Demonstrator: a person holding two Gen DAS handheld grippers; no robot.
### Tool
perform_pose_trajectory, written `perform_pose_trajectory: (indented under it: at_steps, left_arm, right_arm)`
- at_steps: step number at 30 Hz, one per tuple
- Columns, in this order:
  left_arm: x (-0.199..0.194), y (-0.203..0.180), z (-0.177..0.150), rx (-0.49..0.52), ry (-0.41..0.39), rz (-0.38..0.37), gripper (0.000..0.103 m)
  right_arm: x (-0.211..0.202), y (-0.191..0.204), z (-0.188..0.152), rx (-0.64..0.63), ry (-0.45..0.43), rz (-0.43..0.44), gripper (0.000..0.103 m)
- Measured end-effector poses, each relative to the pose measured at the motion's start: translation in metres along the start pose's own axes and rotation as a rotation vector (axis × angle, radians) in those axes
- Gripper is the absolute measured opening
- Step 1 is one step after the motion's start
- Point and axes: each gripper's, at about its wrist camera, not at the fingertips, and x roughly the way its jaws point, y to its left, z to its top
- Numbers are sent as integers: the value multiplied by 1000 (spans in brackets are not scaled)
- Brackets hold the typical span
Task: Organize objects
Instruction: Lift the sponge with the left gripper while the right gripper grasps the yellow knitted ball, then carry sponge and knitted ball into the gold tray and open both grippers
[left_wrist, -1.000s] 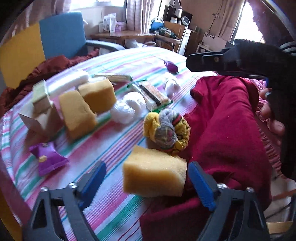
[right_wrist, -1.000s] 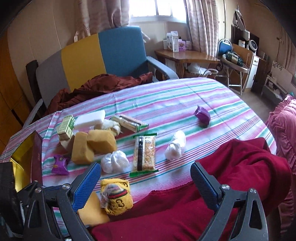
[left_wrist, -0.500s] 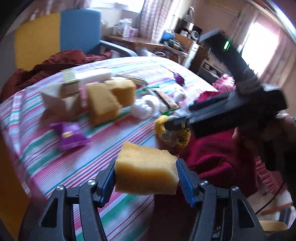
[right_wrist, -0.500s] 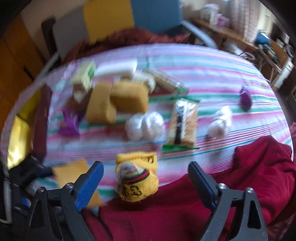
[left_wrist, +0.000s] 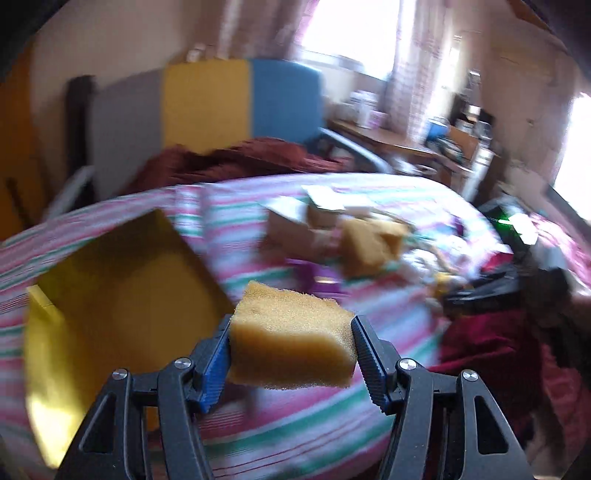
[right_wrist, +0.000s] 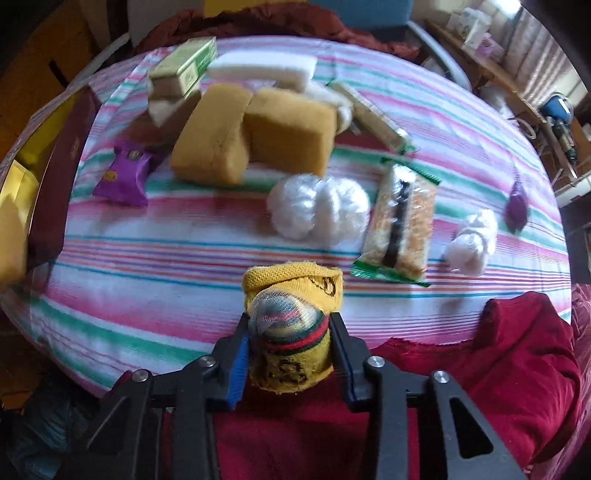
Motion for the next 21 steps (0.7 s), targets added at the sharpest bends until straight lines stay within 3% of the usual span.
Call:
perform_pose_trajectory:
  at_steps: [10, 21]
  left_arm:
    - [-39, 78, -15, -138, -54, 296, 63]
    - [-57, 109, -33, -205, -70, 428, 63]
  right_arm:
    - [-49, 25, 14, -10, -177, 67, 38]
    - [-87, 155, 53, -201, -302, 301, 38]
